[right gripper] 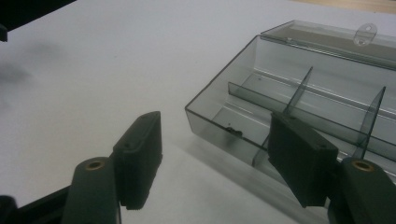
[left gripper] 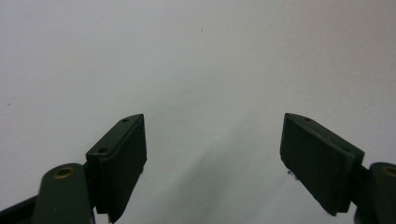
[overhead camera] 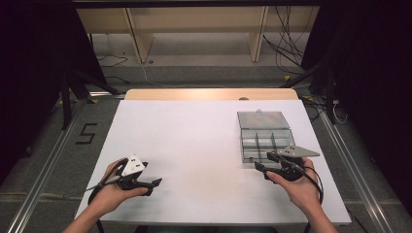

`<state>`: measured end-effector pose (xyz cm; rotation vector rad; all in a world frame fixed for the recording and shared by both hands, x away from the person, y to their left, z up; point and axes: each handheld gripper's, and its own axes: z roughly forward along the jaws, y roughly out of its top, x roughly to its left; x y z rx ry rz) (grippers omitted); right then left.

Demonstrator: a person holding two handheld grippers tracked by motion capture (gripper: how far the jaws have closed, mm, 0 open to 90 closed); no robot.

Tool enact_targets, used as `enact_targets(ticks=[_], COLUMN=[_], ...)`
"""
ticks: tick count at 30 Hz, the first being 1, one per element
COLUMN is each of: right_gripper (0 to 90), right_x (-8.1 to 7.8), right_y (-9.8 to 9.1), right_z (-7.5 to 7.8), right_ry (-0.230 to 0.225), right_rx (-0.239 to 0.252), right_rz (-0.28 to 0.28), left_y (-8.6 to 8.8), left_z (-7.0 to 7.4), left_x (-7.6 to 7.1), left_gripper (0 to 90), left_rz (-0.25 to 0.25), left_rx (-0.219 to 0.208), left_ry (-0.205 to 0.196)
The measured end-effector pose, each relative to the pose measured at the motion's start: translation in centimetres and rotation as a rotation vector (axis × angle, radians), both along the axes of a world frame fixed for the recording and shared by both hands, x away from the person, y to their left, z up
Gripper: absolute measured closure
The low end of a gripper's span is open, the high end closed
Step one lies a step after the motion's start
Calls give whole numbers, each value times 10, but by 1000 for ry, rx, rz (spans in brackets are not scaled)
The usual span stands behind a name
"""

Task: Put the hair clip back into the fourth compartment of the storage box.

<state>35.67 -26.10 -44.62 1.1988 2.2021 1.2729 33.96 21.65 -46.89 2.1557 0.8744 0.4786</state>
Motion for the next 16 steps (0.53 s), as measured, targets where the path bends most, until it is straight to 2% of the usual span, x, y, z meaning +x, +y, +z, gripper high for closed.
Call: enact_targets(ticks=[6,16], right_gripper=[351,336], right_x=[-9,-16], right_y=[-6,-8], right_z=[-3,-7], right_ry=[-1,4], right_rx=[11,-4], right_rz=[7,12], left_y=[0,-1], left_z=[0,0], left_x=[0,0], left_gripper=[225,225], left_rz=[1,0], left_rx=[-1,-1], left_ry=[1,2])
